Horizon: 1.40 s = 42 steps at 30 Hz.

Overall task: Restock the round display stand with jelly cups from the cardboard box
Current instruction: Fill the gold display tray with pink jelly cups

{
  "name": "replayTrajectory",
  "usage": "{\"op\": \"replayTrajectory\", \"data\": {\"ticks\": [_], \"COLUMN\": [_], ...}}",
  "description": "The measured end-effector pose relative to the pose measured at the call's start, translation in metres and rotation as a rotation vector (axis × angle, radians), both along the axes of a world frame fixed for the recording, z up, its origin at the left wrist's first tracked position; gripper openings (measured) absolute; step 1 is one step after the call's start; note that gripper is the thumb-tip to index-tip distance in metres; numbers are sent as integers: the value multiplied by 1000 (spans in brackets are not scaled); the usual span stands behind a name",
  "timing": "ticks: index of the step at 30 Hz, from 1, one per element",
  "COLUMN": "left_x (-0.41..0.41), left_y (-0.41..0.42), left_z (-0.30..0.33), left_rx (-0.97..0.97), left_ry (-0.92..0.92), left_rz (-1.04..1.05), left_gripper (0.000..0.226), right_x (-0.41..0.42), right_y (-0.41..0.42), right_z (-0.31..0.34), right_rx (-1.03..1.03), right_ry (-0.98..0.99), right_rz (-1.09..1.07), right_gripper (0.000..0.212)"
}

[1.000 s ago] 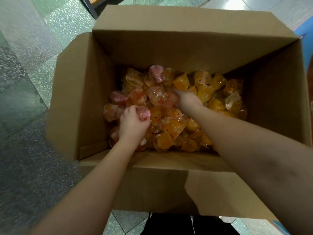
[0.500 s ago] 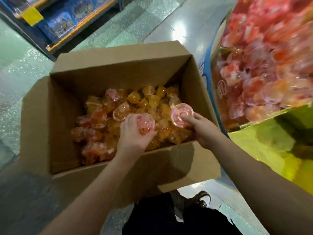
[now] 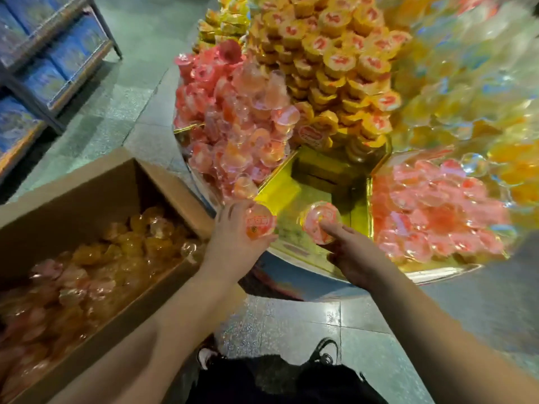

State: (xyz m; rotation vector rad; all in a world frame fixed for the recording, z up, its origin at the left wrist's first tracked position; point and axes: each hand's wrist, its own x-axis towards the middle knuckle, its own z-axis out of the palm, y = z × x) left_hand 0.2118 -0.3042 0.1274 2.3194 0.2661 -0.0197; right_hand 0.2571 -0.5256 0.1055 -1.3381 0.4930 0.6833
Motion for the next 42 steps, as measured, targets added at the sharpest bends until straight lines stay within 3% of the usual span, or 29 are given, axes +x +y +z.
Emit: {"op": "replayTrajectory", "data": {"ticks": [5, 8, 14, 18, 21, 27, 42], "left_x": [30, 45, 67, 90, 103, 118, 130], "left_y": [-128, -196, -288, -324, -339, -358, -365], "left_z": [-5, -15, -40, -54, -62, -72, -101], "left_rx": [24, 15, 55, 72, 51, 82, 190], "left_ry": [3, 25, 76, 102, 104, 65, 75], "left_rz": [-111, -167, -293, -314, -289, -250, -249], "left_gripper": [67, 68, 62, 56, 54, 60, 56], "right_x": [-3, -1, 16, 38, 56, 81, 101], "right_y": [-130, -198, -275, -289, -290, -284, -282], "right_z": [-3, -15, -30, -35, -34, -42, -55], "right_rx": [38, 29, -12, 5, 34, -2, -77], "right_ry": [26, 63, 157, 194, 199, 209, 254], "right_rz": [-176, -258, -365, -435, -462, -465, -477], "right_gripper": [32, 43, 47, 49, 35, 62, 48]}}
